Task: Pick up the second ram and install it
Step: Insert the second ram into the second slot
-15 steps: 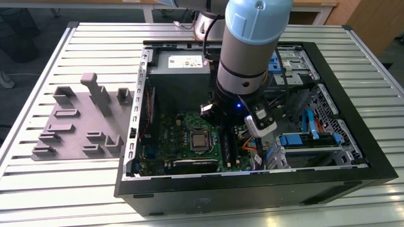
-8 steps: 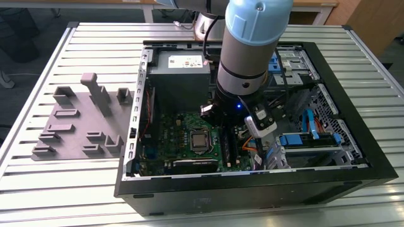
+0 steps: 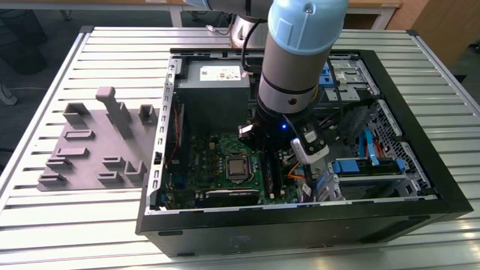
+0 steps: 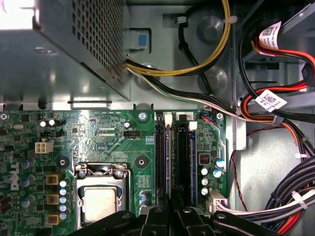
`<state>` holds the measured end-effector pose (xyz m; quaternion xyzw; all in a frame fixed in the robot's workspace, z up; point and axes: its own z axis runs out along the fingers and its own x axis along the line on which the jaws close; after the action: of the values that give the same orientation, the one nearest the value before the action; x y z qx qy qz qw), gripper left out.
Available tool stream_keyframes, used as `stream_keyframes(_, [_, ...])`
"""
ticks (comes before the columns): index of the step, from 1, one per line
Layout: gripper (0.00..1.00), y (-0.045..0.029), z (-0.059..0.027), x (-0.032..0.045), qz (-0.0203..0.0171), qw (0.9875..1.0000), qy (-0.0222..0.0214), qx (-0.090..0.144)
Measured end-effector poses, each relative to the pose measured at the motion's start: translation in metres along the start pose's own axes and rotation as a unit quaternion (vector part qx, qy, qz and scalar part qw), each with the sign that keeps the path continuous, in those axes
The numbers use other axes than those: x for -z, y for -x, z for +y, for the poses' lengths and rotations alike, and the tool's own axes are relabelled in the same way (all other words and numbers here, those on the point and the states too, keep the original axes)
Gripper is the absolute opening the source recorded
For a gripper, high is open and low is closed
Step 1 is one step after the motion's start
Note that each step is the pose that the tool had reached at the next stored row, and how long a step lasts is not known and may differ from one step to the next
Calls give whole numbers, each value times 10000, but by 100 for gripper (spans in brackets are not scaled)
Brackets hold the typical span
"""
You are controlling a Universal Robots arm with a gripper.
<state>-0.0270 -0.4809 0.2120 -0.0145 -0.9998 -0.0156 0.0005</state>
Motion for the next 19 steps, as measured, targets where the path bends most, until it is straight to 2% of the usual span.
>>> stream_keyframes(19, [14, 22, 0, -23, 2, 10000, 6, 0])
